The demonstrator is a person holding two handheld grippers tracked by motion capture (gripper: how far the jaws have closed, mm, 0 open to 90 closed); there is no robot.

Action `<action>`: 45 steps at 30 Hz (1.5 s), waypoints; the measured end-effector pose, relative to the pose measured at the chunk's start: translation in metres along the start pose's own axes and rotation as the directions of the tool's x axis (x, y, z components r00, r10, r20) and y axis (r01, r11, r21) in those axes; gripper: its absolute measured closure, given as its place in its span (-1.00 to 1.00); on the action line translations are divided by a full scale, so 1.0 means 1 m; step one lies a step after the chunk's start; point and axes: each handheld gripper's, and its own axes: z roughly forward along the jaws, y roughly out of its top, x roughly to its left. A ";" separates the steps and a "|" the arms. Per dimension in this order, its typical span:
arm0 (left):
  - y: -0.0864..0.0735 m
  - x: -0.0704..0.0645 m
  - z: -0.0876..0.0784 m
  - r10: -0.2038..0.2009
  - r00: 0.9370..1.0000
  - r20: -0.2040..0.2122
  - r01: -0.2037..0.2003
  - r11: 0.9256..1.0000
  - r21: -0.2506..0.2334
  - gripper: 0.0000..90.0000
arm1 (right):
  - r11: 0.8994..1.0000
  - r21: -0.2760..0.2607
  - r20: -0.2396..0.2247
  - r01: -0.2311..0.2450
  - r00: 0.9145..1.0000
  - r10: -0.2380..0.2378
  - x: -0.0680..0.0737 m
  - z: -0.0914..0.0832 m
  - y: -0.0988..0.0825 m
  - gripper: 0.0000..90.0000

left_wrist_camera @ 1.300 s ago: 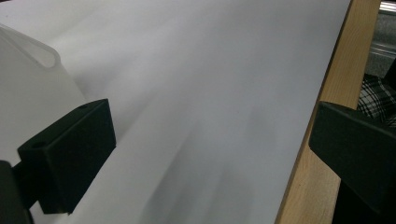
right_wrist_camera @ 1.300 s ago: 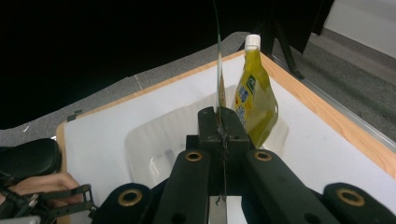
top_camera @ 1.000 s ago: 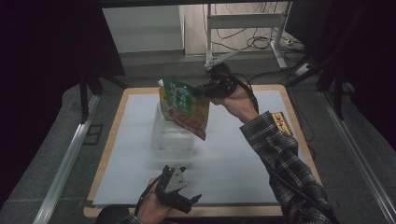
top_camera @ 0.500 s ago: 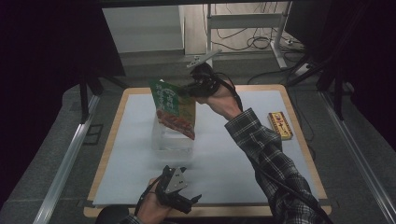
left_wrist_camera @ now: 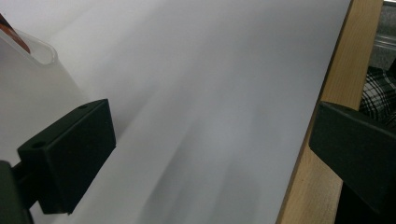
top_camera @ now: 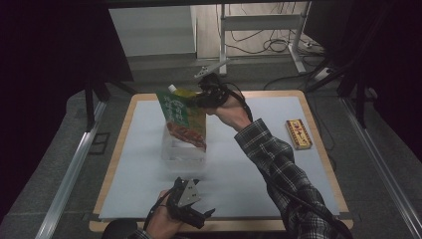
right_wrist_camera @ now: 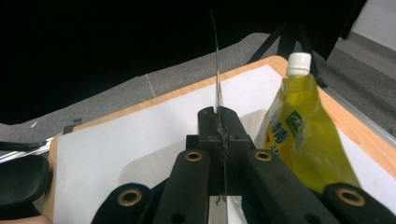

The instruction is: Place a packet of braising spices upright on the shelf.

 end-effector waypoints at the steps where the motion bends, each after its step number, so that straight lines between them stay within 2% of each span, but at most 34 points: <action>1: 0.000 0.000 0.000 0.001 1.000 0.000 -0.001 1.000 0.000 -0.99 | 1.000 0.004 0.000 0.004 1.000 -0.004 -0.001 0.001 -0.002 0.98; 4: 0.000 0.000 0.000 0.005 1.000 0.000 -0.005 1.000 0.004 -0.98 | 1.000 0.015 -0.002 -0.006 1.000 0.006 -0.002 0.007 -0.007 0.98; 9: 0.000 0.000 0.001 0.007 1.000 0.000 -0.007 1.000 0.009 -0.98 | 0.999 -0.018 -0.021 -0.041 0.999 0.040 -0.007 0.011 -0.012 0.98; 13: 0.000 -0.001 0.002 0.010 1.000 0.002 -0.010 1.000 0.014 -0.98 | 0.999 -0.011 0.006 -0.049 0.999 0.049 -0.009 0.013 -0.014 0.97; 17: 0.000 -0.002 0.002 0.016 1.000 0.002 -0.016 1.000 0.019 -0.97 | 1.000 0.006 0.035 -0.025 0.999 0.025 -0.007 0.013 -0.011 0.92; 23: 0.000 -0.002 0.003 0.020 1.000 0.003 -0.020 1.000 0.024 -0.97 | 1.000 0.012 0.067 0.004 0.998 -0.004 -0.006 0.007 -0.010 0.61; 26: 0.000 -0.002 0.003 0.023 1.000 0.004 -0.023 0.999 0.024 -0.97 | 1.000 0.008 0.072 -0.001 0.997 0.001 -0.007 0.004 -0.012 0.47; 34: 0.000 -0.003 0.004 0.023 1.000 0.006 -0.024 0.999 0.029 -0.97 | 1.000 0.015 0.109 0.021 0.994 -0.022 -0.008 -0.001 -0.020 0.02; 45: 0.000 -0.003 0.004 0.031 0.999 0.008 -0.031 0.999 0.034 -0.96 | 1.000 0.013 0.131 0.015 0.991 -0.017 -0.015 -0.015 -0.036 -0.25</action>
